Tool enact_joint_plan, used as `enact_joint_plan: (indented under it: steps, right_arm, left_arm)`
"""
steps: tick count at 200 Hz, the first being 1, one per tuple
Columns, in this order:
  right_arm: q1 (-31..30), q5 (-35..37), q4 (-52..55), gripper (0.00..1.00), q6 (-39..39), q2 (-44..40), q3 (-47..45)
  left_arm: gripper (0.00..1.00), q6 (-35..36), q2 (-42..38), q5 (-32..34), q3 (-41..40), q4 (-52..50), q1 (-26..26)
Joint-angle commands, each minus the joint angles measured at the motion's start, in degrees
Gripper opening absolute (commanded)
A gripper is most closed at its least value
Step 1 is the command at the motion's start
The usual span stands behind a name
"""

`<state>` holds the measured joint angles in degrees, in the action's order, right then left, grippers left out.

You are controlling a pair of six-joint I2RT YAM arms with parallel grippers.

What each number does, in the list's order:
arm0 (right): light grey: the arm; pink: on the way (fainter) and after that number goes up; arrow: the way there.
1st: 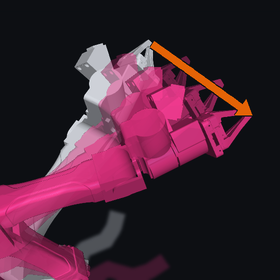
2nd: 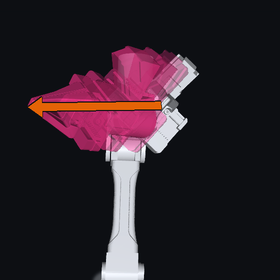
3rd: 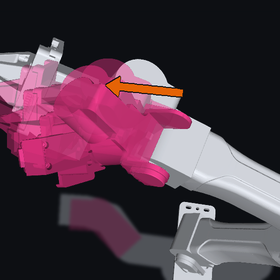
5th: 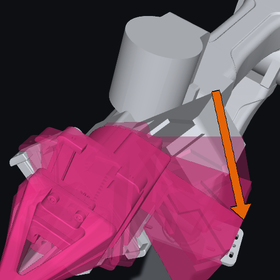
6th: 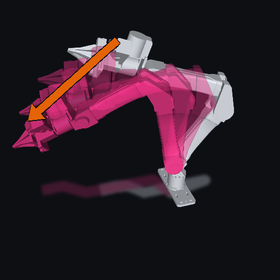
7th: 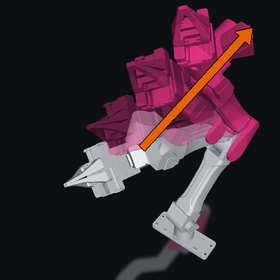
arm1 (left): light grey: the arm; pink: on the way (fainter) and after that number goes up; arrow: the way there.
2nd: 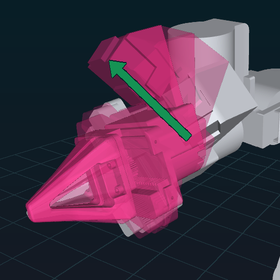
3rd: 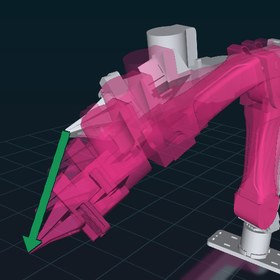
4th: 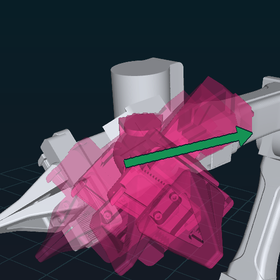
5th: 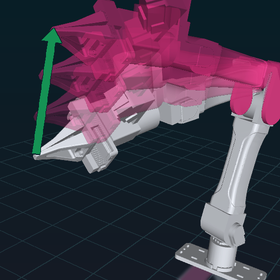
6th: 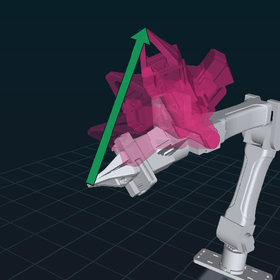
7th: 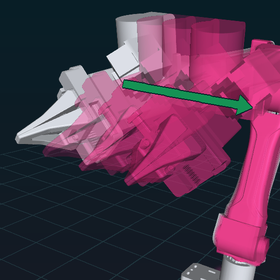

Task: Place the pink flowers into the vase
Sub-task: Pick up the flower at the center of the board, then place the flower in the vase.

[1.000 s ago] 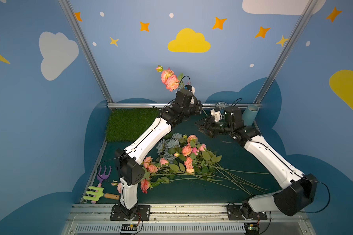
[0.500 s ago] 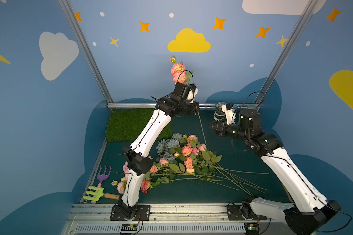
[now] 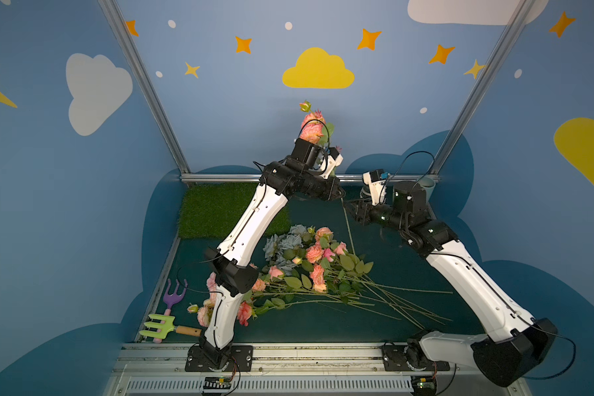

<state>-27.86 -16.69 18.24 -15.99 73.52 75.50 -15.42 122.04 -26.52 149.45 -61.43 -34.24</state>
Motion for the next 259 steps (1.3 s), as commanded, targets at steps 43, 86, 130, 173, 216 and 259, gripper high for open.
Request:
enact_joint_plan:
  steps: [43, 86, 130, 173, 216, 259]
  right_arm:
    - [0.1, -2.7, -2.9, 0.32, 0.6, 2.4, 2.1]
    - [0.2, -2.3, -3.8, 0.00, 0.1, 2.9, 1.9]
    - [0.7, 8.1, -3.6, 0.00, -0.6, 3.8, 3.1]
    - [1.5, 37.7, -5.9, 0.00, 2.9, 2.8, 4.5]
    - [8.5, 53.7, -16.6, 0.00, 7.2, 3.0, 5.8]
    - [12.9, 59.2, -33.7, 0.00, 14.6, 7.0, 6.9]
  left_arm:
    - [0.02, 2.2, -0.1, -2.1, 1.7, -1.9, -0.7]
    - [0.05, 2.7, 0.1, -2.1, 2.1, -3.0, -0.8]
    - [0.77, 0.6, -4.8, 4.3, -4.5, -1.3, -1.8]
    - [0.79, -4.2, -22.2, 11.9, -33.9, 16.5, -3.5]
    - [0.88, -11.8, -42.5, 16.8, -67.3, 41.3, 1.5]
    - [0.88, -12.3, -45.2, 17.0, -73.3, 41.8, 3.7]
